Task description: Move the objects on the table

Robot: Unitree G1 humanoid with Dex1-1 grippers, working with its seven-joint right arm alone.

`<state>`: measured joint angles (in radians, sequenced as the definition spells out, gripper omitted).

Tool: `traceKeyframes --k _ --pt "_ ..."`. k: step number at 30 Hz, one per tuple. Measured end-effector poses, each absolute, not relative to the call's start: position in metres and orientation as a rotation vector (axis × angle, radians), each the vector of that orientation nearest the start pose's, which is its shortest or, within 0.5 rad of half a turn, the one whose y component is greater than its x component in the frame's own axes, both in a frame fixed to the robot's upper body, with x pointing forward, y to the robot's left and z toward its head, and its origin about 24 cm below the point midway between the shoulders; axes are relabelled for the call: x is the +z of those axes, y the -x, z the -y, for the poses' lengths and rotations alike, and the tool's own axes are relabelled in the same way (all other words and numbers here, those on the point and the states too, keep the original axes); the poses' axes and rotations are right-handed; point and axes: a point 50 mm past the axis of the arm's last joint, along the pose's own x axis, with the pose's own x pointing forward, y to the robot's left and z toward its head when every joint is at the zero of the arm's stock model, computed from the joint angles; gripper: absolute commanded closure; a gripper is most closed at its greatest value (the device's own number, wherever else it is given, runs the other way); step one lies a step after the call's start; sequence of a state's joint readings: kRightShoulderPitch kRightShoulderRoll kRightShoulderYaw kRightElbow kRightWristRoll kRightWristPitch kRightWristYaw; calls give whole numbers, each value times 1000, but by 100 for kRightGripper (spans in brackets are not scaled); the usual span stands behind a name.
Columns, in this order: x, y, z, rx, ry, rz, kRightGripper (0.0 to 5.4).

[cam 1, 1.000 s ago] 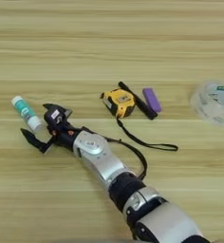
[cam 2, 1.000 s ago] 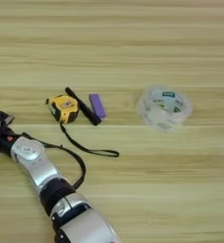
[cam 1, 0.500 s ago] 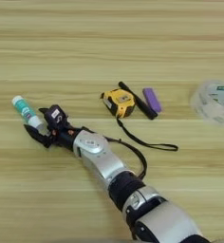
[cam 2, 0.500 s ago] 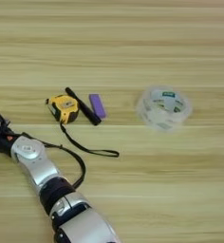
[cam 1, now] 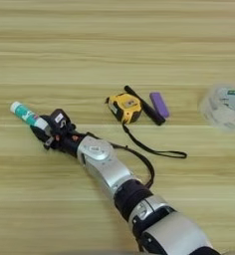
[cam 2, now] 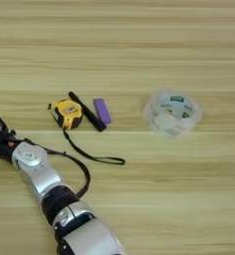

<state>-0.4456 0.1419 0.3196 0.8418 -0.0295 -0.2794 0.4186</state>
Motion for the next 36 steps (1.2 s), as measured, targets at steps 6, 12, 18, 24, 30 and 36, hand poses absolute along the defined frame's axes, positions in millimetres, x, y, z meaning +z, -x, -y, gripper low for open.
traceKeyframes --k 6,12,18,24,30,36 --pt "2 -280 -2 874 84 -111 370" --pt "35 -290 1 827 64 40 370" --pt "70 -301 16 750 15 162 370" --pt "80 -310 40 657 19 180 370" --pt "95 -321 75 526 35 233 370" --pt "99 -326 132 303 34 249 370"
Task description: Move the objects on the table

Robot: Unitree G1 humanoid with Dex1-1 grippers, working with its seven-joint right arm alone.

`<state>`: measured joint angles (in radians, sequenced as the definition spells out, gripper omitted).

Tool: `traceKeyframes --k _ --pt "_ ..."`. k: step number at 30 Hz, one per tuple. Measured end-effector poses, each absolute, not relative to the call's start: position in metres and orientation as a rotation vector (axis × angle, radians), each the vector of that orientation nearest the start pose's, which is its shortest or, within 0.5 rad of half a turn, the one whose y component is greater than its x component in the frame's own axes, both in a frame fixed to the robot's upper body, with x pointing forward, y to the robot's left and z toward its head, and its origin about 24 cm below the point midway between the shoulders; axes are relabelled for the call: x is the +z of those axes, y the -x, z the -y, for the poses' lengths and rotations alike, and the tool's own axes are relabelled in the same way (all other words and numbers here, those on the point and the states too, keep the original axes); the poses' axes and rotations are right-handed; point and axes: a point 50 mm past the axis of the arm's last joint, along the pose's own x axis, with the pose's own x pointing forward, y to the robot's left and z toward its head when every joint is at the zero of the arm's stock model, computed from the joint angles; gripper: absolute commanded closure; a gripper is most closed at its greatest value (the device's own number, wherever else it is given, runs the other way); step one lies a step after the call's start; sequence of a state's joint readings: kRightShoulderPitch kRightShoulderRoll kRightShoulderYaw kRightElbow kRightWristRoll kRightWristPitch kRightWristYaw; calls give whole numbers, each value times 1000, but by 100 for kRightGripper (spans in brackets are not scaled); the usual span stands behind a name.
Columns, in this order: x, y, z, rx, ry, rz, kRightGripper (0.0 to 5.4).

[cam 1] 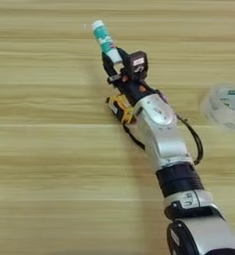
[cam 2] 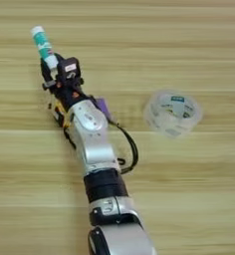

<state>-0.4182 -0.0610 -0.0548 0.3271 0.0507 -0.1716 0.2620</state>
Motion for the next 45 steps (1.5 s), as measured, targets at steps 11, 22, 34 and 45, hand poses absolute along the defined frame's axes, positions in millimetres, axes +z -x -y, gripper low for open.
traceKeyframes --k 11,22,34,45 --pt "85 -312 235 -45 111 179 370" --pt "40 -305 271 -171 98 -33 370" --pt "23 -308 265 -108 90 -98 370" --pt "8 -306 264 -94 90 -183 370"
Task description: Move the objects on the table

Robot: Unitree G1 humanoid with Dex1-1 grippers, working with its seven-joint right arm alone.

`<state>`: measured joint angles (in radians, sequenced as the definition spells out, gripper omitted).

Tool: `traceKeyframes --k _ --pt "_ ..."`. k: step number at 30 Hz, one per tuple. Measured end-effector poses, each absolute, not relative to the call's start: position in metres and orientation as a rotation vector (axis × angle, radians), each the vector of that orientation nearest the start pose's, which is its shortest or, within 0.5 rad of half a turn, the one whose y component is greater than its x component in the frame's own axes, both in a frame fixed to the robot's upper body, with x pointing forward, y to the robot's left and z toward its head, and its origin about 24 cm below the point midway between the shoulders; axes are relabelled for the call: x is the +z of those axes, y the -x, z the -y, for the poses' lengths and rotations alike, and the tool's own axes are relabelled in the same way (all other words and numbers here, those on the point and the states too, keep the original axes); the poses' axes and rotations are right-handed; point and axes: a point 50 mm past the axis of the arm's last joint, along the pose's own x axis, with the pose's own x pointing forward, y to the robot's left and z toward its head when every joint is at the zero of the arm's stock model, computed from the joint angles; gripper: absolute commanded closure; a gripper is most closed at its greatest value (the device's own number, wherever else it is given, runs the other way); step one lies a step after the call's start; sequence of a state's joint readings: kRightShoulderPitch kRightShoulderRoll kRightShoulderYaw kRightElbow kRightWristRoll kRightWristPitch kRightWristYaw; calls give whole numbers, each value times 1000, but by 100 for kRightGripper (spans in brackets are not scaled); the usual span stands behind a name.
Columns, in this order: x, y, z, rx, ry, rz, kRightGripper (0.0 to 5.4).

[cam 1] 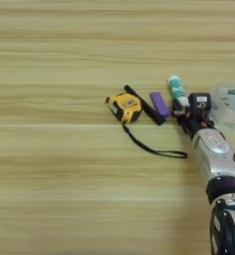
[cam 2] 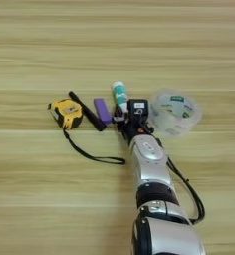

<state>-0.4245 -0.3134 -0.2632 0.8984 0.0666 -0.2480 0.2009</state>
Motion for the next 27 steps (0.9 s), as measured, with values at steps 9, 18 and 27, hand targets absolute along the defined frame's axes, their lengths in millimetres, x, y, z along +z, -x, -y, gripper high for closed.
traceKeyframes --k 9,18,27 --pt "7 -309 265 -95 87 -199 370" --pt "7 -310 265 -90 88 -204 370" --pt "7 -310 265 -84 96 -206 370"
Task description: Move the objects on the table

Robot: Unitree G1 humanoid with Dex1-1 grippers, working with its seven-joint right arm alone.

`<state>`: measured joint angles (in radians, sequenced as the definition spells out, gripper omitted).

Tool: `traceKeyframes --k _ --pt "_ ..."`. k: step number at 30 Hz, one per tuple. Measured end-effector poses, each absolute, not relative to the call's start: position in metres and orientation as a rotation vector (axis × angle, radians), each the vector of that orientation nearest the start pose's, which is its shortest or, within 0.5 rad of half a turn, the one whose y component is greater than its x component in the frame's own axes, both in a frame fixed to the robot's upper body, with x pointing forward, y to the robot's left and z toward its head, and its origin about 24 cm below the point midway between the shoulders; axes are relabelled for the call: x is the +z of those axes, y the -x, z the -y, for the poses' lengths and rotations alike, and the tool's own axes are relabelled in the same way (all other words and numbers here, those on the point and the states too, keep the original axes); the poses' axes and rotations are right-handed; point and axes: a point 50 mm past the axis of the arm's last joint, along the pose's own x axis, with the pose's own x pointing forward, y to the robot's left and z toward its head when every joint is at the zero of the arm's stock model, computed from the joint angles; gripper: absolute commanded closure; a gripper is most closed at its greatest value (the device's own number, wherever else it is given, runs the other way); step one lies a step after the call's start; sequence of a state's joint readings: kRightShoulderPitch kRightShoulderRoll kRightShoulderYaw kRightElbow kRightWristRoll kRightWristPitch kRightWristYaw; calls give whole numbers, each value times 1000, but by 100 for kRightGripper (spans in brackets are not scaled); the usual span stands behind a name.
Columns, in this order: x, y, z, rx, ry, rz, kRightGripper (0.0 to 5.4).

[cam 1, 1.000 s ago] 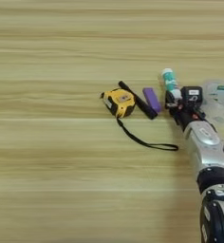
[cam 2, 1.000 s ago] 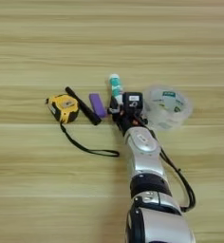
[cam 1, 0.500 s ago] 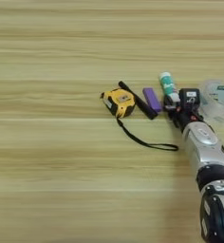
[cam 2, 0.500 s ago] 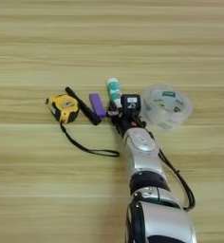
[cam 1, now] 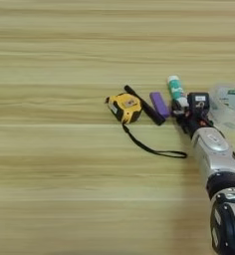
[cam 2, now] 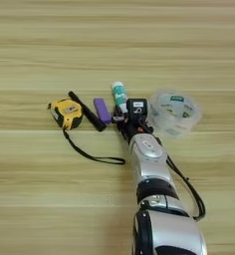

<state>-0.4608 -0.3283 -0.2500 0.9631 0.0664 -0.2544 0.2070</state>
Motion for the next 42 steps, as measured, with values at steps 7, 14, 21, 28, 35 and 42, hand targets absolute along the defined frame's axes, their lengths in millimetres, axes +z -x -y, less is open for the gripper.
traceKeyframes --k 7,14,21,28,35,42 --pt "8 -311 261 -56 74 -194 332" --pt "16 -315 257 -32 76 -154 264" --pt "23 -316 254 -23 81 -111 169" --pt "28 -315 253 -20 81 -81 103" --pt "39 -313 245 25 91 -17 15" --pt "51 -308 239 74 116 29 7"
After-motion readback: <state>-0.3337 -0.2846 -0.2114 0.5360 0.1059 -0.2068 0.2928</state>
